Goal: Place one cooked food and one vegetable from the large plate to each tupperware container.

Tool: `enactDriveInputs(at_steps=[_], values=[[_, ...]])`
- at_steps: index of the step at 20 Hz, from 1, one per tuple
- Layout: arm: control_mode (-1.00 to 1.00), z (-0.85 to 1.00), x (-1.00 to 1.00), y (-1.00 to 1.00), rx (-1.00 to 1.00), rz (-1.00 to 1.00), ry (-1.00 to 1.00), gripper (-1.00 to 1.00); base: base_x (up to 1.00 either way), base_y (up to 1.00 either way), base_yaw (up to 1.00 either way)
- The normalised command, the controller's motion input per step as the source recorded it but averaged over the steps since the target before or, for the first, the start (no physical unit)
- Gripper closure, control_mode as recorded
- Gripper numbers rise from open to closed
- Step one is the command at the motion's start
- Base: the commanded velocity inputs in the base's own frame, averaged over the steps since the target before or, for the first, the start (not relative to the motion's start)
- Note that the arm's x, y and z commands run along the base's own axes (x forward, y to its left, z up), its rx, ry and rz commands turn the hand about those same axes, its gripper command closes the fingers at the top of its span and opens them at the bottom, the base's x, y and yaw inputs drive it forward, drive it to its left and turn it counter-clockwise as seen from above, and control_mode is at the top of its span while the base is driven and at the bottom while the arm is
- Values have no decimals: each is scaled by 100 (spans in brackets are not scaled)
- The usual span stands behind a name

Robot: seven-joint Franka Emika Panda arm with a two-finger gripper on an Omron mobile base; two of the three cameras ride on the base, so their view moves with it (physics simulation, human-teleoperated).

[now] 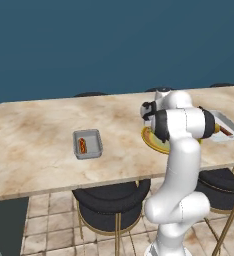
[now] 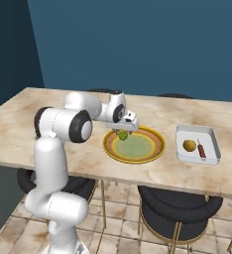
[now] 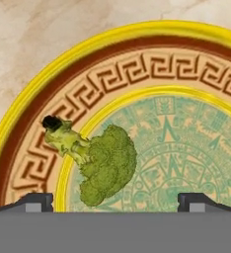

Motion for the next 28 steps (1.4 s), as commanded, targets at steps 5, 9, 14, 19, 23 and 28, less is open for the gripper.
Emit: enactDriveInputs(at_steps=[5, 9, 14, 19, 23, 28], values=[[-100, -28, 11, 3, 2, 6, 0, -100, 0, 0, 0], [-100, -21, 11, 0, 0, 4, 0, -100, 0, 0, 0], [-100, -19, 15, 0, 0, 4, 0, -100, 0, 0, 0], [-100, -15, 16, 0, 0, 4, 0, -100, 0, 0, 0], [-100, -13, 11, 0, 0, 5, 0, -100, 0, 0, 0], [-100, -8, 0, 0, 0, 1, 3, 100, 0, 0, 0]])
